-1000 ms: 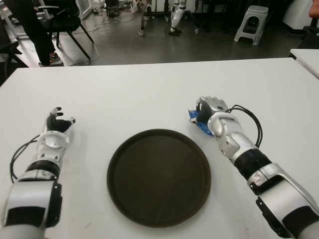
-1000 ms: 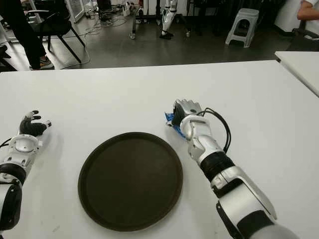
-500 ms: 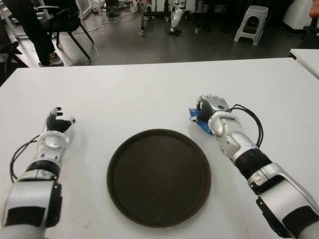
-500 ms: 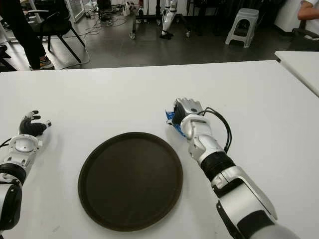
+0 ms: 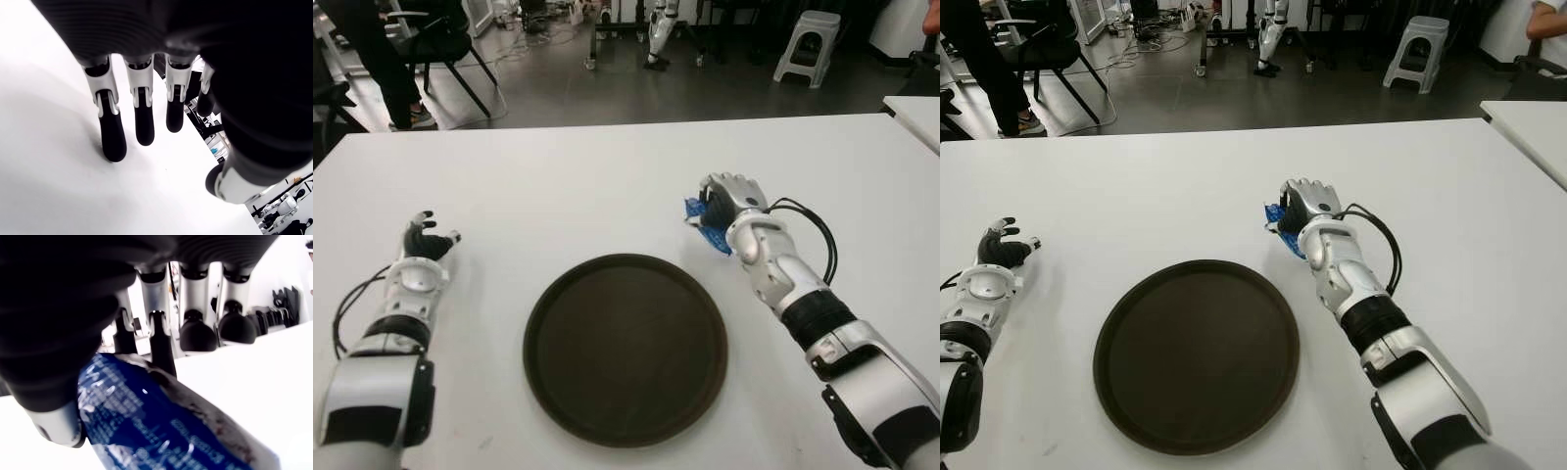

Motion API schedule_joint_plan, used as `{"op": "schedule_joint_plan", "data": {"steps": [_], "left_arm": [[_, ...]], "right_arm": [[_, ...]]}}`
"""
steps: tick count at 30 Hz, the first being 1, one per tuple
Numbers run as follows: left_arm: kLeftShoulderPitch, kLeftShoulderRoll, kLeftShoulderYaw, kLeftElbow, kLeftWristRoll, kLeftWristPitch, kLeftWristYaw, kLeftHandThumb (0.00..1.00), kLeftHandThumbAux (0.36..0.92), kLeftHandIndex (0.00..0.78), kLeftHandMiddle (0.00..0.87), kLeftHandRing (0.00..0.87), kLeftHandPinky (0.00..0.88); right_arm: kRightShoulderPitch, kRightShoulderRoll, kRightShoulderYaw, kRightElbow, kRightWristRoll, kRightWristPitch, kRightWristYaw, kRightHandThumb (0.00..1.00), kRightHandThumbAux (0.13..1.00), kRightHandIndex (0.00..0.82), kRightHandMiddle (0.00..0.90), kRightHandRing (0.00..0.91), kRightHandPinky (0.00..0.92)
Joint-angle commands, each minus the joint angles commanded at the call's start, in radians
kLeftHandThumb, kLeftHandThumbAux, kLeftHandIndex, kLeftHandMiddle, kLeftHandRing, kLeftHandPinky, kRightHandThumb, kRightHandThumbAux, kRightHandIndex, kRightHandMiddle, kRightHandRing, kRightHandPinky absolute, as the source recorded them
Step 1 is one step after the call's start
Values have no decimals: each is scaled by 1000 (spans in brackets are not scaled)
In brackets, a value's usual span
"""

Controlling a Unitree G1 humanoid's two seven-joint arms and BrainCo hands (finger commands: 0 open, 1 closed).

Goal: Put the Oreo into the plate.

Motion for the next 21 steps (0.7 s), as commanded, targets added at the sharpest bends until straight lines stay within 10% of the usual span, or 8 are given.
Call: {"op": "schedule_joint_plan", "data": {"steps": [21], "left_arm": [[-1, -1, 3, 0, -2, 0, 0, 335, 736, 68, 173, 198, 207]], "right_arm": [[61, -3, -86, -213, 78, 11, 72, 377, 828, 694, 806, 808, 808]]}}
